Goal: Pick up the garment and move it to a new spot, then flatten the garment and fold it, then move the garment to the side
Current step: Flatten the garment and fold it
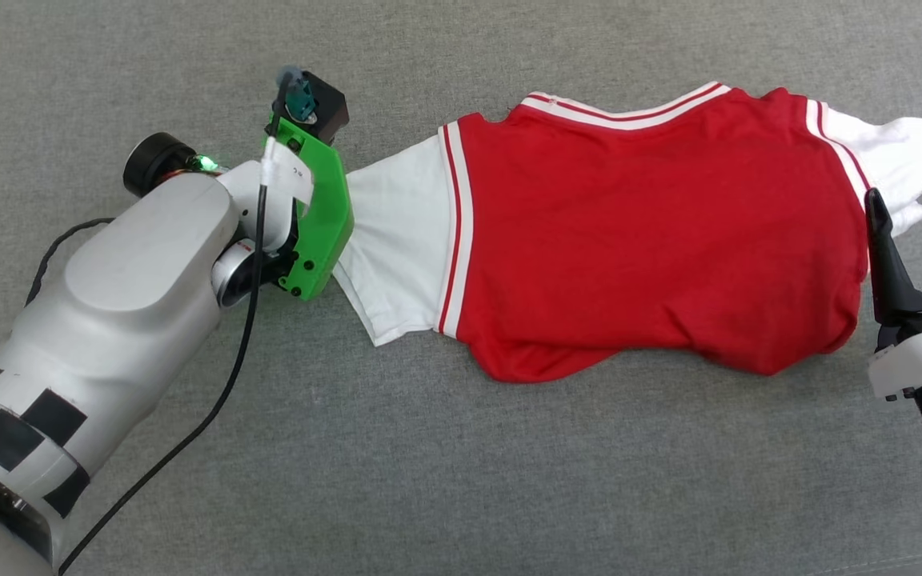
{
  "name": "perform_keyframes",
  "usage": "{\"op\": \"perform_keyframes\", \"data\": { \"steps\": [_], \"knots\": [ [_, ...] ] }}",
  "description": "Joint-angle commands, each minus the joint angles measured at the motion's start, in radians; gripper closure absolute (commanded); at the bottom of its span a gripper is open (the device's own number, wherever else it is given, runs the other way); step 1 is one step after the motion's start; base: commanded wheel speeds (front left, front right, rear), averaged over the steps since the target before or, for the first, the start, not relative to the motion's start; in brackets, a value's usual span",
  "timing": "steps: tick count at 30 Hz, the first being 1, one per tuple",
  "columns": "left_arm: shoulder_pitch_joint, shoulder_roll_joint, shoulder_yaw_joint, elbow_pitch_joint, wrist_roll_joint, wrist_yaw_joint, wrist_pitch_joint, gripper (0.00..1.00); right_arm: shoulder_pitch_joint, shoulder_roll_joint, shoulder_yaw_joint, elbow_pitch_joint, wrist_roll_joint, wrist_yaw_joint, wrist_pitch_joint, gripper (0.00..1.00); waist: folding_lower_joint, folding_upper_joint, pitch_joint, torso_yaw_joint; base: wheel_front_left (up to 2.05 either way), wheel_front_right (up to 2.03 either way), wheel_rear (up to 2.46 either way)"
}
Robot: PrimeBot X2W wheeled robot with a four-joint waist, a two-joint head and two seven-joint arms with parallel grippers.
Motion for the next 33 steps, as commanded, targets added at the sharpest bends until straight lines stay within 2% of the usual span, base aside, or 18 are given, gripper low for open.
{"op": "perform_keyframes", "data": {
  "steps": [1,9,15,16,21,26,29,33],
  "knots": [
    [0.029,0.015,-0.021,0.027,-0.009,-0.002,-0.022,1.0,-0.01,0.0,-0.006,0.001,0.001,-0.001,-0.009,0.0,0.0,-0.0001,-0.015,0.01,0.0,0.0,0.0],
    [0.012,0.088,0.02,0.049,-0.034,-0.002,-0.228,1.0,0.03,-0.013,-0.055,-0.009,0.008,-0.001,0.005,0.0,0.0,-0.0001,-0.081,0.034,0.0,0.0,0.0],
    [0.039,0.134,0.044,0.049,-0.06,-0.002,-0.31,1.0,0.014,-0.075,-0.093,-0.041,0.012,-0.001,0.044,0.0,0.0,-0.0001,-0.112,0.05,0.0,0.0,0.0],
    [0.049,0.159,0.053,0.044,-0.06,0.0,-0.338,1.0,-0.022,-0.129,-0.088,-0.061,0.035,-0.001,0.104,0.0,0.0,-0.0001,-0.119,0.056,0.0,0.0,0.0],
    [0.055,0.185,0.062,0.016,-0.055,0.014,-0.372,1.0,-0.123,-0.235,-0.052,-0.06,0.132,-0.001,0.256,0.0,0.0,-0.0001,-0.114,0.069,0.0,0.0,0.0],
    [0.049,0.19,0.064,-0.043,-0.037,0.032,-0.402,1.0,-0.236,-0.356,0.066,0.012,0.286,-0.001,0.522,0.0,0.0,-0.0001,-0.091,0.09,0.0,0.0,0.0],
    [0.042,0.185,0.063,-0.087,-0.026,0.044,-0.413,1.0,-0.304,-0.406,0.145,0.081,0.366,-0.001,0.699,0.0,0.0,-0.0001,-0.069,0.107,0.0,0.0,0.0],
    [0.022,0.182,0.064,-0.144,-0.006,0.064,-0.425,1.0,-0.392,-0.435,0.211,0.158,0.422,-0.001,0.847,0.0,0.0,-0.0001,-0.029,0.129,0.0,0.0,0.0]
  ]
}}
